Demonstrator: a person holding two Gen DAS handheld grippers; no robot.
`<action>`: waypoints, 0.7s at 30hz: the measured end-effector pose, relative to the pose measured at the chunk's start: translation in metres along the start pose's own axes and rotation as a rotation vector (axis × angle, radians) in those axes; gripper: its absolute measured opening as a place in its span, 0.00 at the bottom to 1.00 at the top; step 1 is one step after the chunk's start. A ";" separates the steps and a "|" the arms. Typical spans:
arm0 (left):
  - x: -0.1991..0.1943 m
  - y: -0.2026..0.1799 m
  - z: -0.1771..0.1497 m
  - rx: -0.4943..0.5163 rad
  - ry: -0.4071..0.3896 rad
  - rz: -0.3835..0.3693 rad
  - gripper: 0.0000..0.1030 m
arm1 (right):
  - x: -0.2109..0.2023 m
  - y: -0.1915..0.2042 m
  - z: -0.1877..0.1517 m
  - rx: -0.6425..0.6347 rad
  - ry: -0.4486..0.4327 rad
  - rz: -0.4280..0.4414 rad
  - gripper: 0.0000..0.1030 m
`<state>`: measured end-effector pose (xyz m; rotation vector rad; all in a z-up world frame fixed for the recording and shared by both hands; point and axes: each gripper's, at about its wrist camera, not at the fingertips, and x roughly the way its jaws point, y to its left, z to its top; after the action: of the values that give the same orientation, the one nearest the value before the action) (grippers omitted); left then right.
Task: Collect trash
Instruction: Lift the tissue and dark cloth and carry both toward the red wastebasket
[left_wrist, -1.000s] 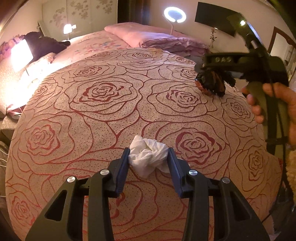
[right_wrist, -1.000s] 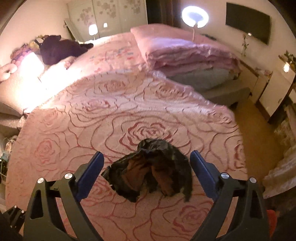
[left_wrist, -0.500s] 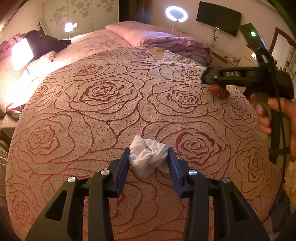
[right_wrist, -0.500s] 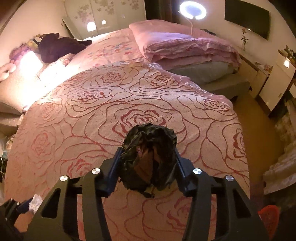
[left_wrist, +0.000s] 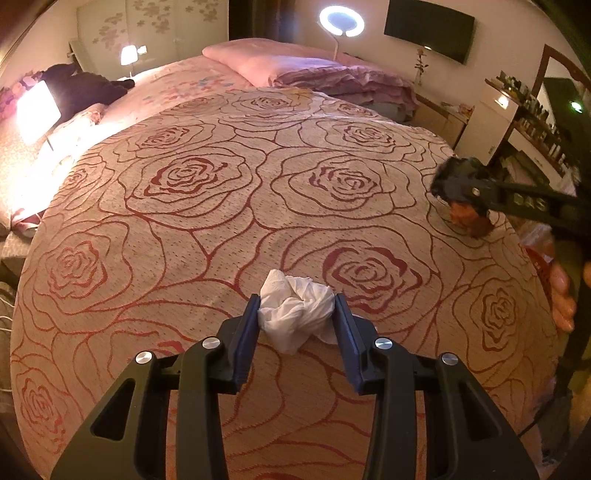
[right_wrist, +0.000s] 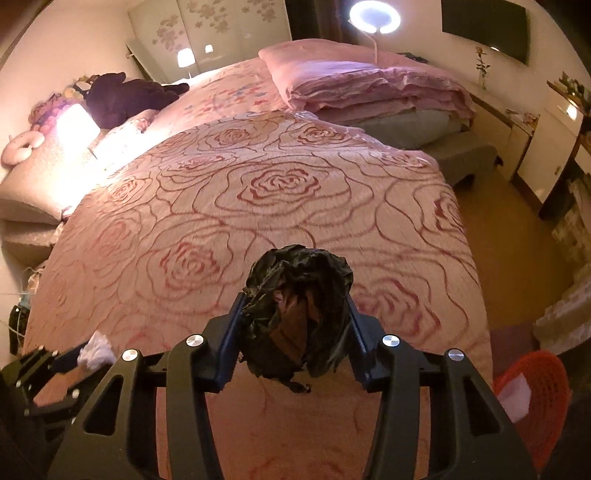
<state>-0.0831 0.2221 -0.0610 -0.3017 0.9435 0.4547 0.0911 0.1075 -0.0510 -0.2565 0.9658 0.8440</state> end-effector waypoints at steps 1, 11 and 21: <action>-0.001 -0.002 0.000 0.002 0.002 -0.001 0.37 | -0.003 -0.001 -0.002 0.000 -0.002 0.001 0.46; -0.003 -0.012 0.000 -0.004 0.015 -0.031 0.37 | -0.033 -0.028 -0.034 0.055 -0.019 -0.009 0.46; -0.014 -0.015 0.003 -0.017 0.004 -0.065 0.37 | -0.048 -0.057 -0.059 0.120 -0.024 -0.027 0.46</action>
<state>-0.0807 0.2069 -0.0472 -0.3476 0.9313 0.4030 0.0823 0.0130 -0.0554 -0.1558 0.9844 0.7603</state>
